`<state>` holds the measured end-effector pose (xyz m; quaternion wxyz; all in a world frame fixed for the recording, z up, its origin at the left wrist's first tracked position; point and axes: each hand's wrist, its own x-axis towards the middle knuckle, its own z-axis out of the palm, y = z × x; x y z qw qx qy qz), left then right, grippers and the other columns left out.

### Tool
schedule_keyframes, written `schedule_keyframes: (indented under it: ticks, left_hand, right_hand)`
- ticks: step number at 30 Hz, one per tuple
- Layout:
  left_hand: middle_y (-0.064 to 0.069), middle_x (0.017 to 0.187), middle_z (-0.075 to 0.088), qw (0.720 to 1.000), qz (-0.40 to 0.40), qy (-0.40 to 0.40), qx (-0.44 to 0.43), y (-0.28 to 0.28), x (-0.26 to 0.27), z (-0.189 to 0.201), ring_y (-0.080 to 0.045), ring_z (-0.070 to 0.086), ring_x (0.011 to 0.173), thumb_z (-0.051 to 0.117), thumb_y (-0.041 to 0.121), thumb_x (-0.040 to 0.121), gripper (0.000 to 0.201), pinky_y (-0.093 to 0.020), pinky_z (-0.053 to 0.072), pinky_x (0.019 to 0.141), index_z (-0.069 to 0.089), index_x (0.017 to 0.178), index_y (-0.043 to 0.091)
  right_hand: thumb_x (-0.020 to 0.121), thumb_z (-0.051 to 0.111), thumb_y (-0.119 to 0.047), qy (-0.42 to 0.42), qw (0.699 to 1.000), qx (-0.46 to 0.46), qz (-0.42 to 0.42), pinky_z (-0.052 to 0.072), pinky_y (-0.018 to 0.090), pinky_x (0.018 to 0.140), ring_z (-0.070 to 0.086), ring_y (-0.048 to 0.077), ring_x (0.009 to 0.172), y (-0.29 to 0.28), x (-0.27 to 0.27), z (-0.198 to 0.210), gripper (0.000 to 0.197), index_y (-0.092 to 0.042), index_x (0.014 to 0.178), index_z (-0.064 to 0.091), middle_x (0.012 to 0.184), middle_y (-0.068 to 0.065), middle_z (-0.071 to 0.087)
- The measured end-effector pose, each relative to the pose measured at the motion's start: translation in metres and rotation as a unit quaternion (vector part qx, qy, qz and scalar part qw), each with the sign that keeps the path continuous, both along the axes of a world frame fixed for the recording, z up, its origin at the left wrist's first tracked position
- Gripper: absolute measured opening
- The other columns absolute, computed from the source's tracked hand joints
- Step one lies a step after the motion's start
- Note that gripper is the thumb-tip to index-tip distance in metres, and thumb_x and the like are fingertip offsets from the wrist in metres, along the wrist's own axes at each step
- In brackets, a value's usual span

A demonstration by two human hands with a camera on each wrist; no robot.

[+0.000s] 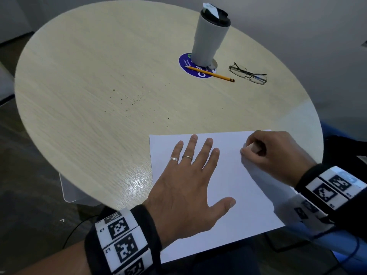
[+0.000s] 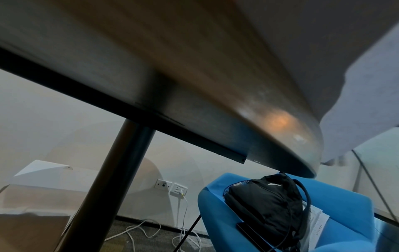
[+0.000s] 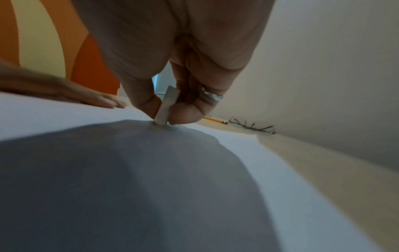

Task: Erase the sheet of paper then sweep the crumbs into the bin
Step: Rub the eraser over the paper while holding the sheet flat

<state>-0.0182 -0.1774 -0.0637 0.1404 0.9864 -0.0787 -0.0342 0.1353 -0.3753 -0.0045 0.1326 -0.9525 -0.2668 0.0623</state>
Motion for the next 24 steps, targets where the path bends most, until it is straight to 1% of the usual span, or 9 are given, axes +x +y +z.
schedule_keyframes:
  ticks: [2,5,7,9,11,14,16,21,24]
  left_hand:
    - [0.001,0.173,-0.023,1.000,0.002,0.001,0.001,-0.001,-0.001,0.000,-0.025,-0.030,0.157,0.014,0.084,0.094,0.099,-0.054,-0.005,0.128,-0.004,0.168,0.022]
    - [0.001,0.174,-0.021,1.000,0.002,-0.004,-0.007,-0.001,-0.001,0.000,-0.024,-0.029,0.157,0.016,0.084,0.095,0.098,-0.053,-0.004,0.129,-0.002,0.169,0.022]
    - [0.001,0.174,-0.020,1.000,0.003,-0.007,-0.009,0.000,-0.001,0.000,-0.023,-0.029,0.157,0.017,0.084,0.095,0.098,-0.053,-0.004,0.129,-0.001,0.169,0.021]
    - [0.002,0.173,-0.022,1.000,-0.001,-0.004,-0.006,0.000,-0.001,0.000,-0.023,-0.030,0.157,0.016,0.084,0.095,0.098,-0.052,-0.004,0.129,-0.003,0.168,0.021]
    - [0.002,0.173,-0.022,1.000,0.000,-0.007,-0.005,0.000,-0.001,0.000,-0.023,-0.031,0.156,0.016,0.084,0.095,0.099,-0.052,-0.005,0.129,-0.004,0.168,0.021]
    - [0.002,0.173,-0.021,1.000,-0.001,-0.007,-0.009,0.000,-0.001,0.001,-0.023,-0.030,0.157,0.017,0.084,0.095,0.098,-0.052,-0.004,0.129,-0.003,0.168,0.022]
    - [0.002,0.174,-0.019,1.000,0.004,-0.009,-0.009,0.000,0.000,0.001,-0.023,-0.029,0.157,0.018,0.084,0.095,0.098,-0.052,-0.003,0.130,-0.002,0.169,0.022]
    - [0.002,0.173,-0.021,1.000,0.000,-0.007,0.001,-0.001,0.000,0.002,-0.023,-0.031,0.156,0.016,0.084,0.095,0.099,-0.052,-0.005,0.129,-0.004,0.168,0.021]
    - [0.001,0.174,-0.020,1.000,-0.002,-0.005,0.006,-0.001,0.000,0.003,-0.024,-0.029,0.157,0.015,0.084,0.095,0.098,-0.052,-0.004,0.129,-0.004,0.168,0.021]
  right_hand:
    - [0.092,0.072,-0.024,-0.017,1.000,-0.004,-0.003,0.053,0.037,0.061,0.059,0.009,0.063,0.000,0.003,-0.001,0.018,-0.024,0.075,0.066,0.060,-0.009,0.062]
    - [0.092,0.069,-0.030,0.005,0.998,-0.021,0.061,0.043,0.026,0.056,0.056,0.010,0.062,0.014,-0.020,-0.003,0.017,-0.026,0.076,0.065,0.061,-0.010,0.058]
    - [0.093,0.069,-0.032,0.018,0.998,-0.018,0.059,0.043,0.025,0.057,0.056,0.008,0.064,0.015,-0.022,-0.006,0.016,-0.026,0.078,0.065,0.060,-0.011,0.057]
    - [0.093,0.071,-0.032,0.012,1.000,-0.001,-0.001,0.049,0.030,0.061,0.058,0.007,0.065,0.005,-0.004,-0.006,0.015,-0.026,0.079,0.068,0.060,-0.010,0.059]
    - [0.094,0.071,-0.028,-0.005,1.000,0.000,-0.022,0.054,0.037,0.064,0.059,0.008,0.065,0.000,0.007,-0.004,0.015,-0.024,0.079,0.069,0.062,-0.009,0.061]
    - [0.093,0.069,-0.025,-0.003,1.000,-0.009,0.022,0.049,0.029,0.060,0.058,0.008,0.065,0.009,-0.005,-0.004,0.015,-0.022,0.079,0.069,0.062,-0.009,0.060]
    - [0.093,0.067,-0.028,0.017,0.999,-0.018,0.045,0.049,0.030,0.062,0.058,0.009,0.065,0.016,-0.019,-0.004,0.015,-0.023,0.080,0.069,0.061,-0.010,0.060]
    - [0.093,0.069,-0.026,-0.013,0.999,-0.001,-0.036,0.053,0.039,0.063,0.059,0.010,0.063,-0.001,0.012,0.000,0.015,-0.021,0.079,0.071,0.060,-0.008,0.061]
    - [0.093,0.069,-0.027,-0.002,1.000,-0.002,0.011,0.047,0.029,0.058,0.058,0.010,0.062,0.008,-0.006,0.000,0.016,-0.023,0.078,0.071,0.058,-0.010,0.059]
